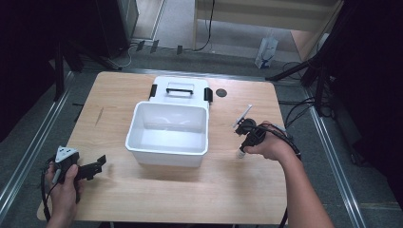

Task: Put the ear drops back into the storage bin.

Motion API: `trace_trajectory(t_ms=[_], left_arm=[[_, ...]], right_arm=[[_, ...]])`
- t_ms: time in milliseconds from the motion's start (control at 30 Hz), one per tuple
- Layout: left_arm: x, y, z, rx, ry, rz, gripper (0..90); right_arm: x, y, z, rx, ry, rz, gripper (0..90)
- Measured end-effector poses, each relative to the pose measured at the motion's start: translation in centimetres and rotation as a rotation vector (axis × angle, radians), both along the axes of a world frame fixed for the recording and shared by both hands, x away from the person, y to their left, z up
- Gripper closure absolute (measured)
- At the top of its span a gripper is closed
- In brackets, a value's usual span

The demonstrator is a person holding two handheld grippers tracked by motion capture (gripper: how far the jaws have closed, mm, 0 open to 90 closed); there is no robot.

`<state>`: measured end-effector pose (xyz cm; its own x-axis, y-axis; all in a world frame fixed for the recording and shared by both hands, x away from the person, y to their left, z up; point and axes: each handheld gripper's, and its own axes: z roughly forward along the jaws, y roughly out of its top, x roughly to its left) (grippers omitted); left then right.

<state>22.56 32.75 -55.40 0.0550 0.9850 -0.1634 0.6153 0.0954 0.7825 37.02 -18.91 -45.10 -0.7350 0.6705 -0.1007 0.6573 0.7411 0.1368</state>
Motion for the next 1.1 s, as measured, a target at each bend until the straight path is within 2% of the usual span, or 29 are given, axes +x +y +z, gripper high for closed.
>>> trace_trajectory(t_ms=[167, 333, 433, 500, 600, 733, 767, 1000, 1100], left_arm=[[0.0, 0.0, 0.0, 0.001, 0.0, 0.0, 0.1], [0.0, 0.0, 0.0, 0.004, 0.001, -0.001, 0.1], [0.0, 0.0, 0.0, 0.005, 0.001, -0.001, 0.1], [0.0, 0.0, 0.0, 0.005, 0.002, -0.001, 0.1], [0.0, 0.0, 0.0, 0.006, 0.002, -0.002, 0.1], [0.0, -0.1, 0.0, 0.005, 0.003, -0.001, 0.1], [0.0, -0.1, 0.0, 0.004, 0.003, -0.001, 0.1], [0.1, 0.0, 0.0, 0.005, 0.002, 0.002, 0.1], [0.1, 0.0, 0.0, 0.003, 0.003, 0.002, 0.1]], right_arm=[[0.3, 0.1, -0.1, -0.011, 0.02, -0.007, 71.8], [0.3, 0.3, 0.2, 0.005, 0.035, -0.001, 72.2], [0.3, 0.4, 0.6, 0.019, 0.028, 0.003, 72.2], [0.3, 0.8, 1.6, 0.036, 0.021, 0.008, 72.3], [0.3, 1.1, 2.2, 0.036, 0.015, 0.02, 72.3], [0.2, 2.0, 3.9, 0.041, 0.003, 0.052, 72.2], [0.2, 2.0, 3.9, 0.041, 0.003, 0.052, 72.2], [0.4, 3.5, 6.8, 0.07, -0.011, 0.073, 72.2], [0.4, 4.0, 7.5, 0.069, -0.018, 0.079, 72.2]])
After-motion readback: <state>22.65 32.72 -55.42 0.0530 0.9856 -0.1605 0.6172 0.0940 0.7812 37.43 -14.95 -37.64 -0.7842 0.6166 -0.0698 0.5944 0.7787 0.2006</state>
